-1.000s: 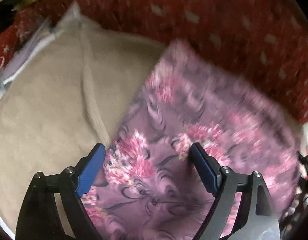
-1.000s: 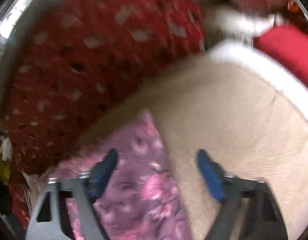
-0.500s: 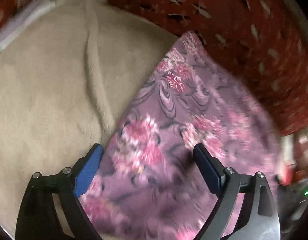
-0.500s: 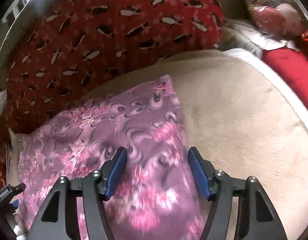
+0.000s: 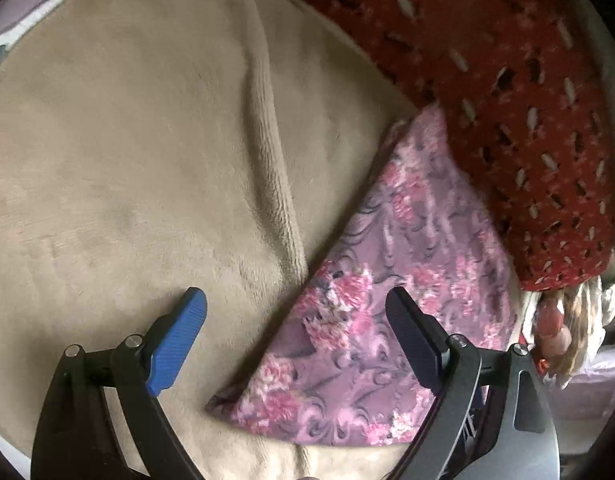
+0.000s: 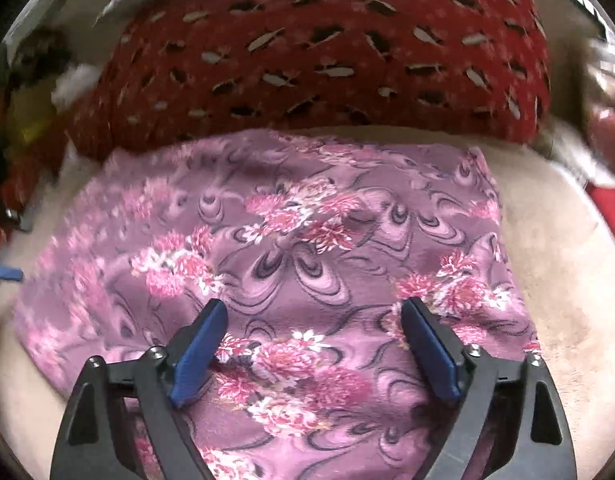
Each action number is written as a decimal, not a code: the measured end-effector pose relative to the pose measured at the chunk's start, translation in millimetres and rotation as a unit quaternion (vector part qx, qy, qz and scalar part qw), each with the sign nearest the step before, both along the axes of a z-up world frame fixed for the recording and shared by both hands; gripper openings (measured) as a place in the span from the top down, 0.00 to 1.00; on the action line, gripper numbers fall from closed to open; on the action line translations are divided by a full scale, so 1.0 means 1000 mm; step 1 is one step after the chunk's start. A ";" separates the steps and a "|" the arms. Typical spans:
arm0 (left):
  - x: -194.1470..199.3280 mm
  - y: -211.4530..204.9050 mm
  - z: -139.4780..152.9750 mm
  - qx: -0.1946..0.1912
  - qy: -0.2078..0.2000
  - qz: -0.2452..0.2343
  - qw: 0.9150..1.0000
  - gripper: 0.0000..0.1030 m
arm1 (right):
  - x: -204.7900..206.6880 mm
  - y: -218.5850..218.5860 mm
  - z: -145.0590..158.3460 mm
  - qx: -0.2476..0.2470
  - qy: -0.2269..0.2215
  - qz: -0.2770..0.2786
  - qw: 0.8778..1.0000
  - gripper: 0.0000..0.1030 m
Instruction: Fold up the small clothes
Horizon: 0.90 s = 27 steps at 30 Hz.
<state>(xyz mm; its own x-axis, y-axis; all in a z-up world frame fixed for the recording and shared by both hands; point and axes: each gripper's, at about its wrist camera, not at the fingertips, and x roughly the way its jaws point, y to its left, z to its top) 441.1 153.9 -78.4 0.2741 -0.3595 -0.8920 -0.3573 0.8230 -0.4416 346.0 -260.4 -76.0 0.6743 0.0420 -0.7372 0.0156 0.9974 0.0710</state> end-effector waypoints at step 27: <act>0.006 -0.116 0.003 0.061 -0.046 -0.193 0.978 0.71 | -0.007 -0.014 -0.005 0.048 -0.025 0.013 0.998 0.04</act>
